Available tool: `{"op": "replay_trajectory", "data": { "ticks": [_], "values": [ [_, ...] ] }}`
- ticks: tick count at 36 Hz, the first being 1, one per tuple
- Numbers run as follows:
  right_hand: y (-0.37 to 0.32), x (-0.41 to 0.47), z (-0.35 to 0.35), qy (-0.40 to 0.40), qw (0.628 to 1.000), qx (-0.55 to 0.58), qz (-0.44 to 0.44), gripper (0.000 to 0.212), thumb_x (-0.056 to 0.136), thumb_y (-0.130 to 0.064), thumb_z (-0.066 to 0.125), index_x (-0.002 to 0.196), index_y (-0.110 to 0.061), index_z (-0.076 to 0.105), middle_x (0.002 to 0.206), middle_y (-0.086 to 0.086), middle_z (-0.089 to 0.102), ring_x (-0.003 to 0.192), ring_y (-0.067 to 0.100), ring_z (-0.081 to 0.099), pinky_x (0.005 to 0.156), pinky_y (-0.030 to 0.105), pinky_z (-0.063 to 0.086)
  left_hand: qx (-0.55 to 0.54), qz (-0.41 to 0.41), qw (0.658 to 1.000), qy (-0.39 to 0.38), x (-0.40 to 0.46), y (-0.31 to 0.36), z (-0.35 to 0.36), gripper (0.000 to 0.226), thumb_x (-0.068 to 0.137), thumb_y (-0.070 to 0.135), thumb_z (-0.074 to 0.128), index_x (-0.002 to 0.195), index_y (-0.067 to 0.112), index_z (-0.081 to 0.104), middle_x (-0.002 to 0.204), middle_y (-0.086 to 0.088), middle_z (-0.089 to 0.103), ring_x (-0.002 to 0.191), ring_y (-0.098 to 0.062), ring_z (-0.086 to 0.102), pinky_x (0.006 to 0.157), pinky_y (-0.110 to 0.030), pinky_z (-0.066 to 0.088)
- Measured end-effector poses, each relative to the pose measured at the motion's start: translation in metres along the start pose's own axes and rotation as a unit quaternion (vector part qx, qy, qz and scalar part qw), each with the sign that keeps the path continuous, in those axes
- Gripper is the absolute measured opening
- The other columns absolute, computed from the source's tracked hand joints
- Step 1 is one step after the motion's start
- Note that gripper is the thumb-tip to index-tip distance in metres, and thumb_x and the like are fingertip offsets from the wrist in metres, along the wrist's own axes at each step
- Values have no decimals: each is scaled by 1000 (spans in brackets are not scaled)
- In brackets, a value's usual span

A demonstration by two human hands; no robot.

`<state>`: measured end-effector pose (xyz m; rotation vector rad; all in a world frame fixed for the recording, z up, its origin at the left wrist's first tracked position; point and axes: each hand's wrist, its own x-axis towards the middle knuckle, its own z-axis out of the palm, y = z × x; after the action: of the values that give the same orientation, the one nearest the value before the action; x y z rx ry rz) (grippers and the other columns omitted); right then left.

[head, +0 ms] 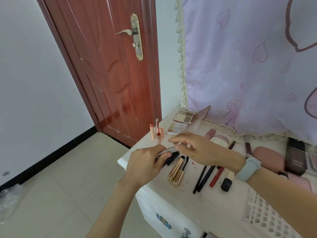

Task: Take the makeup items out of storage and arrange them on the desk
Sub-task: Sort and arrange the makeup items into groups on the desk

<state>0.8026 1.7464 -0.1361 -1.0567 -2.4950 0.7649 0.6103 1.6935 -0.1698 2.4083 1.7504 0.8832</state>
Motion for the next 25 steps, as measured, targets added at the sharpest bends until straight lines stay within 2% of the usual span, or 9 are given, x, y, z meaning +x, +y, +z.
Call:
{"op": "replay_trajectory", "data": {
  "ticks": [2, 4, 7, 10, 14, 16, 19, 22, 25],
  "values": [
    [-2, 2, -1, -6, 998, -56, 7, 30, 99, -30, 37, 110, -18, 62, 97, -4, 60, 90, 10, 54, 87, 32, 44, 10, 0, 1000, -1, 0, 0, 1, 38, 91, 53, 39, 93, 25, 64, 63, 5, 60, 62, -19, 56, 57, -27, 37],
    [-1, 3, -1, -15, 996, -89, 5, 26, 99, -29, 40, 101, -16, 63, 85, -7, 56, 81, 11, 51, 82, 34, 43, 17, -4, 1000, -19, -1, -2, 2, 40, 90, 55, 36, 95, 27, 64, 67, 6, 61, 65, -18, 57, 57, -26, 35],
    [8, 3, -5, -9, 990, -139, -4, 20, 97, -30, 42, 103, -20, 58, 95, -9, 54, 93, 10, 48, 84, 27, 38, 2, -34, 998, -54, -5, -11, 1, 35, 92, 53, 38, 99, 29, 62, 64, 10, 55, 68, -15, 56, 62, -27, 38],
    [18, 0, -12, 32, 986, -159, -22, 19, 97, -29, 44, 106, -23, 59, 105, -10, 49, 100, 3, 41, 78, 8, 28, -53, -80, 992, -87, -9, -21, -3, 43, 88, 58, 32, 94, 27, 60, 58, 11, 48, 60, -9, 47, 66, -29, 42],
    [26, 2, -17, 97, 980, -174, -24, 23, 96, -23, 48, 109, -14, 64, 110, 0, 49, 105, 12, 40, 91, 22, 30, -140, -118, 980, -76, -11, -34, -3, 32, 93, 47, 38, 89, 23, 59, 60, 9, 48, 57, -6, 44, 64, -27, 41],
    [29, 5, -18, 147, 980, -133, 4, 22, 95, -21, 51, 109, -11, 65, 107, 1, 49, 103, 14, 41, 91, 26, 32, -214, -173, 960, -50, -12, -43, -2, 24, 98, 35, 38, 91, 21, 56, 62, 10, 45, 58, -7, 42, 60, -23, 38],
    [25, 8, -10, 200, 979, -11, 35, 18, 93, -16, 53, 105, -7, 63, 97, 1, 49, 88, 11, 46, 79, 12, 31, -324, -246, 913, -16, -7, -52, 1, 20, 102, 23, 32, 103, 14, 49, 73, -1, 49, 65, -12, 47, 62, -19, 43],
    [19, 12, 8, 221, 973, 53, 42, 14, 94, -17, 51, 102, -9, 59, 89, -6, 48, 76, 0, 46, 71, 4, 32, -419, -292, 859, 42, 1, -58, 6, 21, 101, 23, 36, 104, 10, 52, 94, -5, 56, 83, -18, 62, 79, -29, 52],
    [14, 19, 29, 219, 971, 91, 41, 9, 94, -19, 51, 99, -15, 57, 85, -14, 51, 76, -2, 49, 70, 8, 36, -433, -306, 843, 89, 8, -68, 11, 22, 98, 22, 46, 108, 10, 61, 99, 0, 62, 92, -15, 63, 90, -33, 50]
  ]
}}
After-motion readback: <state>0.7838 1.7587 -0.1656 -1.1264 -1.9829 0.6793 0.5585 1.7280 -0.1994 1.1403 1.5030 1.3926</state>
